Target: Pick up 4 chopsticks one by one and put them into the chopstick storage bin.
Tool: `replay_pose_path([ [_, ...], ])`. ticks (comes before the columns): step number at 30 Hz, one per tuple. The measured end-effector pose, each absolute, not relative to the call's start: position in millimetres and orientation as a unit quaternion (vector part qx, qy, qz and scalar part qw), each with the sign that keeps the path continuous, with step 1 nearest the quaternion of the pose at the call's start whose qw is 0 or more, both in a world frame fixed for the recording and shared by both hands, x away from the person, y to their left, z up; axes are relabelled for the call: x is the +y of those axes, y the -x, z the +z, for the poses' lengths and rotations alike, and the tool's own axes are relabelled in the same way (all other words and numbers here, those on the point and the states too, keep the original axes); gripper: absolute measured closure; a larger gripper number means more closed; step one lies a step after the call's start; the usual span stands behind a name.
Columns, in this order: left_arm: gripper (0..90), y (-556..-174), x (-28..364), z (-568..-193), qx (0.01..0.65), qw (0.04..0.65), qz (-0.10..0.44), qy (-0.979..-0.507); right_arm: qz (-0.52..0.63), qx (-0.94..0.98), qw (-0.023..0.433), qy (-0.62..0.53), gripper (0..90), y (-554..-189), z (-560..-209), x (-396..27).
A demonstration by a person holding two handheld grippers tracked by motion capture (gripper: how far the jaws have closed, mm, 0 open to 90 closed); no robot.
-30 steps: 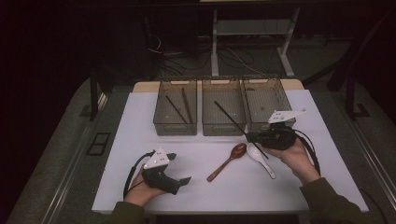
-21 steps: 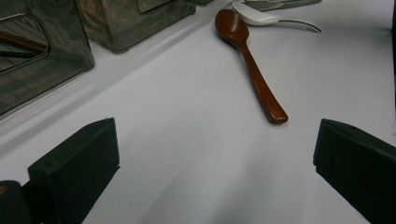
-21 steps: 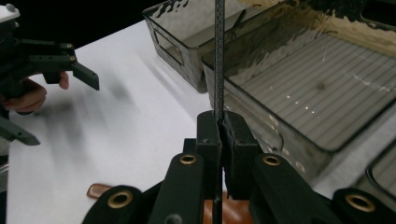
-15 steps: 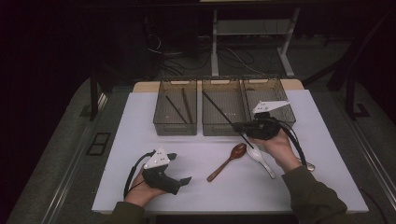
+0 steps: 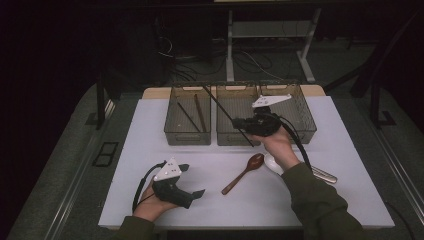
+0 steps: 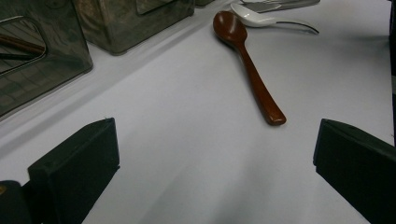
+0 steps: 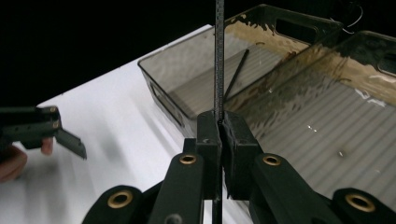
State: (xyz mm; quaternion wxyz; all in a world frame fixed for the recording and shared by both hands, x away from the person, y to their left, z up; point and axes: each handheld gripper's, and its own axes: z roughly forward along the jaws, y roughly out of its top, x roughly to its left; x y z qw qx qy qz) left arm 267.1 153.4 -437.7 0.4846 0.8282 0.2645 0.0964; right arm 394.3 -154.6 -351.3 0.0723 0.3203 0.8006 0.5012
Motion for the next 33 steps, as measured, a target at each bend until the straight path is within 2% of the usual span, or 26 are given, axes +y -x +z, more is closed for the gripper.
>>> replay_pose_path([
  [16,0.0,-267.3,154.0,-437.1,0.264,0.490,0.095,-0.825,0.515,0.784,0.083,-0.338,85.4,-432.3,-340.2,-101.0],
  [33,0.0,-267.4,154.2,-436.9,0.262,0.493,0.094,-0.824,0.511,0.781,0.082,-0.350,85.4,-465.1,-351.0,-45.7],
])
